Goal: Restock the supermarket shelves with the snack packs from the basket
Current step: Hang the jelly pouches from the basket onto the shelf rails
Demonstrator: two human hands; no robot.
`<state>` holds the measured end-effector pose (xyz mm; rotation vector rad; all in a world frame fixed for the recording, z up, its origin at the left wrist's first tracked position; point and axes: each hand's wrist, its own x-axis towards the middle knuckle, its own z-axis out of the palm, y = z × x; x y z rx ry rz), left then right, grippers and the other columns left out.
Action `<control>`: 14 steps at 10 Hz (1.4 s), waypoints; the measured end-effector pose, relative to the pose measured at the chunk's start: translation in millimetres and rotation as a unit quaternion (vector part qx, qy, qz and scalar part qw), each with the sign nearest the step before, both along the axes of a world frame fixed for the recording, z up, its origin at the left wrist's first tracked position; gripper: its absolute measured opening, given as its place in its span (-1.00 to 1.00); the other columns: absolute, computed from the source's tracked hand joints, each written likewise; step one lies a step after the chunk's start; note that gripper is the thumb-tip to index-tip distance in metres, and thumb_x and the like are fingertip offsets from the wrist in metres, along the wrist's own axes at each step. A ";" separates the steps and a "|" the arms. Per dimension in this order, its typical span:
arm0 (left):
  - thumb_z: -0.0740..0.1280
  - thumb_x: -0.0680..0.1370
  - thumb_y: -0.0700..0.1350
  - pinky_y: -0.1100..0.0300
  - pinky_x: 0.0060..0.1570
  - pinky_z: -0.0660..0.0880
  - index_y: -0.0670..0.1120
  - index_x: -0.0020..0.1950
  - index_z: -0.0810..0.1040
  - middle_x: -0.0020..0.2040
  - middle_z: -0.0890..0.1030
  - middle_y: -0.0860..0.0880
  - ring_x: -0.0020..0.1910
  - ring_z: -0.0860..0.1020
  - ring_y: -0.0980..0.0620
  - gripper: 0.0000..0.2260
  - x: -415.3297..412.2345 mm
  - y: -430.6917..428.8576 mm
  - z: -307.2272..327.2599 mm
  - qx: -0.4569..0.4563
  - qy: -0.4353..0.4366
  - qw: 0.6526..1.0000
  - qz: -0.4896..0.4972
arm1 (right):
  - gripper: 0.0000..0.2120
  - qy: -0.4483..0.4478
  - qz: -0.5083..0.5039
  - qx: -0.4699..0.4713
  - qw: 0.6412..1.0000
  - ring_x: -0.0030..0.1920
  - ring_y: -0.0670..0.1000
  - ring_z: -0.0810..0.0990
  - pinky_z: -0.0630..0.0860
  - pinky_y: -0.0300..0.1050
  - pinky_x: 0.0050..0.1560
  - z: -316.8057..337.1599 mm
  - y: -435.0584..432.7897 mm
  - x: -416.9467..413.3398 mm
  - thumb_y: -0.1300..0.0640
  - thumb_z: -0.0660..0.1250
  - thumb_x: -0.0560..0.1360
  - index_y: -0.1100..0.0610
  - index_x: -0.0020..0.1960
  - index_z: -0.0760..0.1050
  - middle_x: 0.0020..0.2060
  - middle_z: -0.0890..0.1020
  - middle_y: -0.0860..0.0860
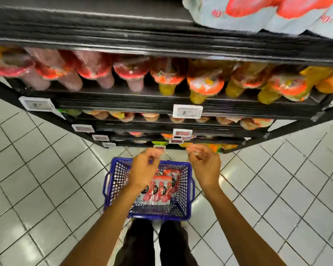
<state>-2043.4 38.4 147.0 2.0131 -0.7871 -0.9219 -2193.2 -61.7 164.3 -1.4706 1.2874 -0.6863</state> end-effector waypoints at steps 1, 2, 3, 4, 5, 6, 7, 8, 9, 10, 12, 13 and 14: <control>0.31 0.53 -0.38 0.03 0.09 0.55 -0.22 0.08 0.63 0.04 0.67 -0.15 0.02 0.63 -0.13 -0.81 1.4 39.0 -90.3 0.083 0.021 0.996 0.005 | -0.84 0.042 0.053 0.070 0.995 -0.16 -0.18 0.66 0.57 -0.28 -0.08 -81.7 26.8 -8.9 0.41 0.39 0.47 0.19 -0.12 0.64 -0.20 0.69 -0.08; 0.34 0.52 -0.27 0.08 0.01 0.52 -0.23 0.11 0.63 0.04 0.67 -0.23 0.03 0.63 -0.20 -0.81 0.0 76.1 -177.6 0.169 0.040 0.985 0.019 | -0.71 0.125 0.102 0.121 0.980 -0.28 -0.14 0.58 0.48 -0.43 -0.28 -162.9 43.9 -12.2 0.44 0.17 0.55 0.13 -0.16 0.52 -0.33 0.60 -0.05; 0.36 0.47 -0.32 0.15 0.02 0.52 -0.22 0.14 0.64 0.08 0.68 -0.21 0.02 0.65 -0.21 -0.75 -0.3 103.7 -267.6 0.207 0.054 0.976 0.027 | -0.72 0.138 0.104 0.171 0.970 -0.33 -0.05 0.45 0.43 -0.37 -0.37 -256.6 63.9 -18.7 0.38 0.09 0.58 0.20 -0.23 0.45 -0.40 0.46 0.07; 0.35 0.44 -0.13 0.10 0.02 0.53 -0.23 0.21 0.59 0.12 0.65 -0.24 0.03 0.64 -0.22 -0.63 6.0 125.4 -355.4 0.266 0.055 0.962 -0.008 | -0.86 0.287 0.183 0.199 0.919 -0.17 -0.14 0.60 0.38 -0.53 -0.28 -366.1 82.6 -24.4 0.30 0.32 0.53 0.23 0.03 0.64 -0.18 0.65 0.00; 0.40 0.50 -0.20 0.03 0.08 0.50 -0.25 0.29 0.51 0.20 0.59 -0.27 0.10 0.60 -0.26 -0.63 10.3 140.1 -442.2 0.305 0.068 0.950 0.007 | -0.83 0.283 0.147 0.234 0.919 0.06 0.13 0.63 0.38 -0.36 -0.17 -450.1 92.4 -16.4 0.28 0.34 0.51 0.26 0.04 0.66 0.01 0.69 0.17; 0.45 0.47 -0.16 0.03 0.21 0.44 -0.22 0.40 0.38 0.32 0.49 -0.23 0.25 0.51 -0.22 -0.47 13.1 147.5 -510.5 0.325 0.040 0.945 0.019 | -0.81 0.314 0.181 0.265 0.893 -0.07 -0.01 0.55 0.33 -0.32 -0.18 -519.6 102.0 -4.3 0.21 0.28 0.49 0.19 -0.19 0.65 -0.18 0.67 0.04; 0.50 0.43 -0.10 -0.04 0.25 0.44 -0.23 0.43 0.34 0.34 0.46 -0.25 0.29 0.48 -0.24 -0.35 15.4 153.8 -568.2 0.339 0.039 0.938 0.060 | -0.78 0.373 0.213 0.288 0.856 -0.07 0.00 0.51 0.43 -0.23 -0.07 -577.7 111.8 1.1 0.19 0.26 0.55 0.12 -0.27 0.37 -0.25 0.46 -0.05; 0.55 0.35 -0.06 -0.11 0.15 0.51 -0.25 0.26 0.47 0.19 0.56 -0.31 0.19 0.54 -0.30 -0.43 15.2 157.6 -601.7 0.359 0.066 0.925 0.109 | -0.92 0.370 0.213 0.355 0.832 -0.17 0.02 0.54 0.53 -0.11 -0.19 -606.5 124.5 8.6 0.18 0.35 0.51 0.15 -0.01 0.56 -0.18 0.53 0.07; 0.61 0.27 0.02 0.00 -0.01 0.57 -0.18 0.05 0.58 -0.06 0.64 -0.16 -0.02 0.62 -0.17 -0.53 8.6 157.0 -605.1 0.367 0.066 0.917 0.143 | -0.85 0.328 0.173 0.381 0.847 -0.33 -0.11 0.55 0.42 -0.26 -0.36 -612.2 129.0 7.1 0.27 0.44 0.42 0.24 -0.01 0.61 -0.30 0.57 0.06; 0.56 0.37 0.02 0.17 -0.28 0.48 -0.10 -0.35 0.57 -0.37 0.58 -0.05 -0.27 0.56 -0.02 -0.73 7.4 159.1 -591.1 0.360 0.076 0.923 0.115 | -0.78 0.236 0.100 0.438 0.862 -0.29 -0.11 0.57 0.43 -0.39 -0.40 -595.7 132.6 4.9 0.32 0.43 0.47 0.32 0.10 0.62 -0.22 0.62 0.06; 0.46 0.43 -0.39 0.46 -0.43 0.38 -0.20 -0.38 0.51 -0.46 0.52 0.18 -0.49 0.48 0.28 -0.75 -10.2 141.4 -520.8 0.138 0.204 0.958 0.144 | -0.82 0.069 -0.035 0.491 0.868 -0.01 0.10 0.56 0.53 0.02 0.16 -527.6 138.5 16.4 0.27 0.28 0.58 0.22 0.16 0.56 -0.01 0.61 0.13; 0.45 0.47 -0.31 0.35 -0.37 0.42 -0.23 -0.28 0.50 -0.43 0.54 0.12 -0.47 0.47 0.25 -0.82 -6.5 128.0 -475.8 0.113 0.241 0.946 0.185 | -0.67 0.017 -0.063 0.496 0.866 0.22 0.15 0.55 0.45 0.12 0.33 -477.8 137.6 21.1 0.16 0.25 0.61 0.23 0.34 0.46 0.20 0.58 0.16; 0.22 0.58 0.16 0.01 0.03 0.56 -0.12 0.10 0.64 -0.01 0.70 -0.09 -0.04 0.65 0.00 -0.60 1.1 116.1 -422.1 0.104 0.401 0.887 0.205 | -0.62 -0.028 -0.095 0.507 0.856 0.25 0.15 0.56 0.51 0.10 0.24 -426.0 130.6 23.7 0.04 0.19 0.64 0.14 0.42 0.40 0.28 0.55 0.12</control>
